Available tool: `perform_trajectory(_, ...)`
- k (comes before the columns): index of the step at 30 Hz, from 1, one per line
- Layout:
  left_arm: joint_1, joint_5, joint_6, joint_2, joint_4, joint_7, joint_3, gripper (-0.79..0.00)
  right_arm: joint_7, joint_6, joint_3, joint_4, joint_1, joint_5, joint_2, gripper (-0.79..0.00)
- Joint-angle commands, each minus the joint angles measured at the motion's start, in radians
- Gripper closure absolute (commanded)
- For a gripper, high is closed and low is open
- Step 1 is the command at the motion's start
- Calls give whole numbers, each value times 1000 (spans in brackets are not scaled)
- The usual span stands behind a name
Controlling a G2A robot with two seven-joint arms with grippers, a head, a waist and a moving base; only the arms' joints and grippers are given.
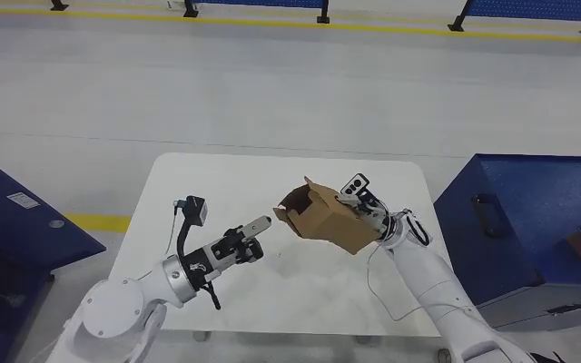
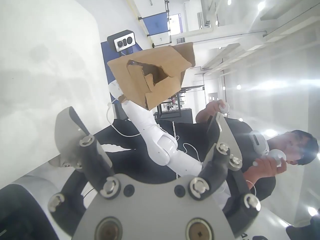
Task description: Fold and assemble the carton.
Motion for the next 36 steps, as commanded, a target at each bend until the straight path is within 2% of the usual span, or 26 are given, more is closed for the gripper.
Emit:
perform_trajectory(1,-1,2,1,0,0,0,1,-785,-27,23,2,-19,-16,15,-1,0)
perform_trajectory(6,-6,61,50,5,2,-26,18,-785,-76,129,25,-64,-46,74,-1,0)
perform_trajectory(12,-24,97,68,5,9,-40,58,-785,-72,173,30,-85,-65,60,-1,0)
perform_trajectory(22,-68,124,112,-1,22,-36,125,-785,-53,140,30,-113,-89,-19,-1,0)
perform_trajectory(31,-128,194,227,-11,59,-26,230,-785,-43,122,43,-144,-107,-58,1,0)
perform_trajectory(36,-156,202,258,-18,76,-19,270,-785,-41,122,50,-151,-113,-67,1,0)
